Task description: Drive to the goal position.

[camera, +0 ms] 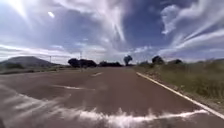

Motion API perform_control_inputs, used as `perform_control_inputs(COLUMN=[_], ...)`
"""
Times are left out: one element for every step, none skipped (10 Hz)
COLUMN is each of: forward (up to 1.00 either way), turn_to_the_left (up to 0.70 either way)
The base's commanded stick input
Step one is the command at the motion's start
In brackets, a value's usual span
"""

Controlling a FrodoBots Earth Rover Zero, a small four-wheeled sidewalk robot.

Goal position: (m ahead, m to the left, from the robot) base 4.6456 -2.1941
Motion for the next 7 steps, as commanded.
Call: perform_control_inputs(forward=[1.0, 1.0, 1.0, 1.0, 1.0, 1.0, 1.0], turn_to_the_left=[0.0, 0.0, 0.0, 0.0, 0.0, 0.0, -0.39])
